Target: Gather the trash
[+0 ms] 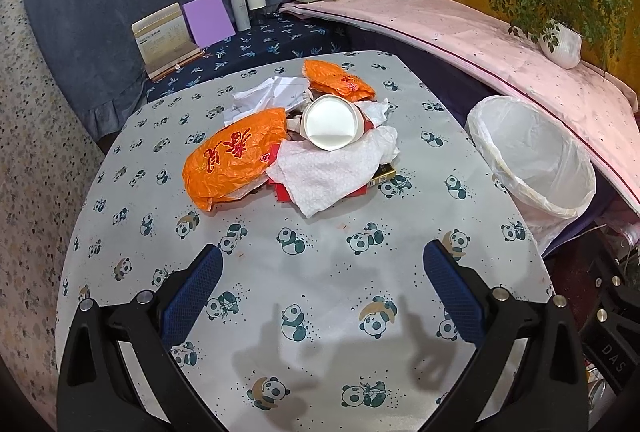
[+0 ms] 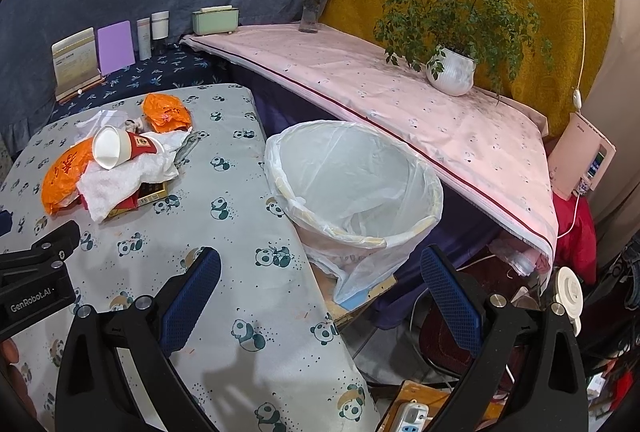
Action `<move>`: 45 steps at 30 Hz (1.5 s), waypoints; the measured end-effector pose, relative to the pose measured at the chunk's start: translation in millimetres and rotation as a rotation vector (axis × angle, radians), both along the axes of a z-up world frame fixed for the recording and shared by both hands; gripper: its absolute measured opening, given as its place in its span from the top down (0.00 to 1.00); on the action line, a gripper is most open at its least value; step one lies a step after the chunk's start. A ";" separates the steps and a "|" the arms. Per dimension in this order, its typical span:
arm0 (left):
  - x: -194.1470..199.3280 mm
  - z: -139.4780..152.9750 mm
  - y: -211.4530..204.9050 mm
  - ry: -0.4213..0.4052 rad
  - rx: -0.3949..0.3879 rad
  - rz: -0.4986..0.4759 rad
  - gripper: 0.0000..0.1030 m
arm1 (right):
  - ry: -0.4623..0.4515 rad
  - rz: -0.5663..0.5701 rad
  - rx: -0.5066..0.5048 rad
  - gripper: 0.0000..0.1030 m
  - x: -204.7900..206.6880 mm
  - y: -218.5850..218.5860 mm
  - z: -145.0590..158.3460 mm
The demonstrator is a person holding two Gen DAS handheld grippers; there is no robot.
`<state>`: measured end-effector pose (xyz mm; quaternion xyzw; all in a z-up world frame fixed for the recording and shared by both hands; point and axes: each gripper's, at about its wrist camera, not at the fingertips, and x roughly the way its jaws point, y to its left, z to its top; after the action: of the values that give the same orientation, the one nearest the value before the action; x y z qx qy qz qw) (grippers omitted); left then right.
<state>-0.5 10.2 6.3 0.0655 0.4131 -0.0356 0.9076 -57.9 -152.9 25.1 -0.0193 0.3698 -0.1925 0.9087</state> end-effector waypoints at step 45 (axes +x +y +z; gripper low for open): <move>-2.8 15.4 -2.6 -0.057 0.026 0.005 0.07 | -0.026 -0.008 -0.020 0.07 3.1 -0.3 9.5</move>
<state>-3.3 7.6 21.7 0.0774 0.3877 -0.0261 0.9181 -54.8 -153.2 34.5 -0.0245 0.3562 -0.1999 0.9124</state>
